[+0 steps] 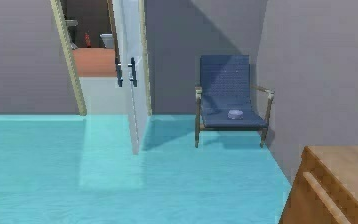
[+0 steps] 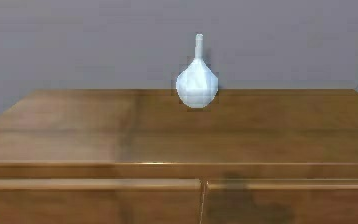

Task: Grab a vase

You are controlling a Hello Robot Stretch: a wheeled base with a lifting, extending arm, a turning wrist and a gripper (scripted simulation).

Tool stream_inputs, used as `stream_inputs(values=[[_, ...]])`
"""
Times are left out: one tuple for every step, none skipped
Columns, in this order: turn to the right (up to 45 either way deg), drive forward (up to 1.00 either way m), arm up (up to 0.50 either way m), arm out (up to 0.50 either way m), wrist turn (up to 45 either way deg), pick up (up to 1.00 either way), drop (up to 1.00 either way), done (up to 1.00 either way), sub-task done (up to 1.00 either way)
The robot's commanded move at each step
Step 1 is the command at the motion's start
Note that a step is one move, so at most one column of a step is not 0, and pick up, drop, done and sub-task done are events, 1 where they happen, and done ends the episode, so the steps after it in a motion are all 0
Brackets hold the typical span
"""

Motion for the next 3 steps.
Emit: stream_inputs(values=[[0.0, 0.0, 0.5, 0.0, 0.0, 0.0, 0.0, 0.0, 0.0], [0.0, 0.0, 0.38, 0.0, 0.0, 0.0, 0.0, 0.0, 0.0], [0.0, 0.0, 0.0, 0.46, 0.0, 0.0, 0.0, 0.0, 0.0]])
